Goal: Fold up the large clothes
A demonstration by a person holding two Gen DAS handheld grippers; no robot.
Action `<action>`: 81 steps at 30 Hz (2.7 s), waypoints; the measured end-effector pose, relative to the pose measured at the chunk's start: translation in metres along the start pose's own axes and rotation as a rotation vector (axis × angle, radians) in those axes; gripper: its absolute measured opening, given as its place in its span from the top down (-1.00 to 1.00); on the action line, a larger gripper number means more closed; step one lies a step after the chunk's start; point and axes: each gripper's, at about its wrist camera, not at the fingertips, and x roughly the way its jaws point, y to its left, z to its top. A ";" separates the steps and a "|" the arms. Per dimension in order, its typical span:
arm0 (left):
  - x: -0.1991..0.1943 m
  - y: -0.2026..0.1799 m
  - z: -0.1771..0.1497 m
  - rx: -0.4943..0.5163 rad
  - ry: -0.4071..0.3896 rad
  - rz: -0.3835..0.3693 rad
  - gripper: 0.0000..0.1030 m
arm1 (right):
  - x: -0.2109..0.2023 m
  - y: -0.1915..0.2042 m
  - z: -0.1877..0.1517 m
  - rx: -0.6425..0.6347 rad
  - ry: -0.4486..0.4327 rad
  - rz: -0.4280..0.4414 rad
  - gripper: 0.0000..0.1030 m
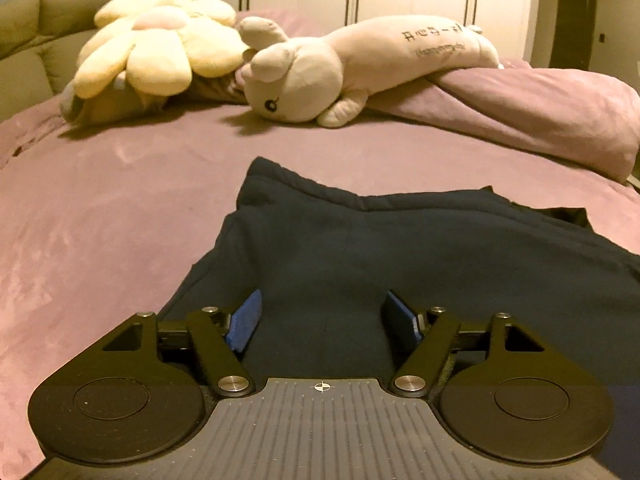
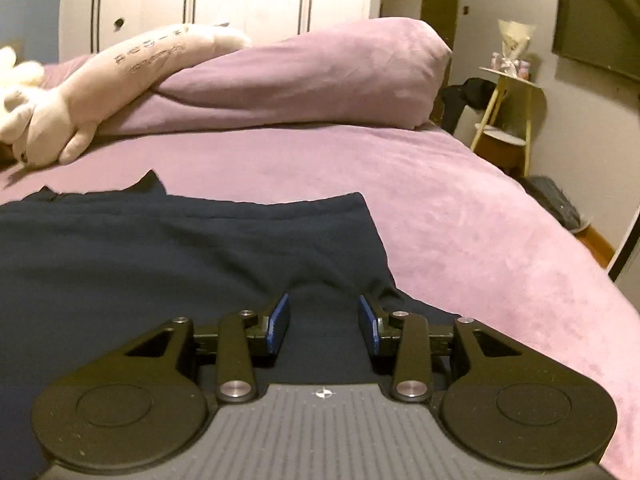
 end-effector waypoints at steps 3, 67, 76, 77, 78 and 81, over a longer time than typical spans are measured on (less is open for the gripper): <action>0.003 -0.001 -0.006 0.018 -0.030 0.012 -0.50 | 0.002 0.010 -0.002 -0.049 -0.009 -0.032 0.23; -0.048 0.162 -0.091 -0.808 0.274 -0.545 -0.45 | -0.164 0.141 -0.054 -0.139 0.053 0.391 0.51; -0.031 0.164 -0.083 -0.867 0.301 -0.543 -0.31 | -0.164 0.137 -0.045 -0.103 0.069 0.359 0.79; -0.032 0.165 -0.081 -0.866 0.300 -0.550 -0.27 | -0.162 0.135 -0.042 -0.096 0.066 0.339 0.80; -0.034 0.166 -0.080 -0.864 0.297 -0.554 -0.23 | -0.159 0.133 -0.041 -0.097 0.070 0.323 0.87; -0.042 0.163 -0.071 -0.819 0.280 -0.548 -0.10 | -0.148 0.132 -0.044 -0.096 0.105 0.309 0.91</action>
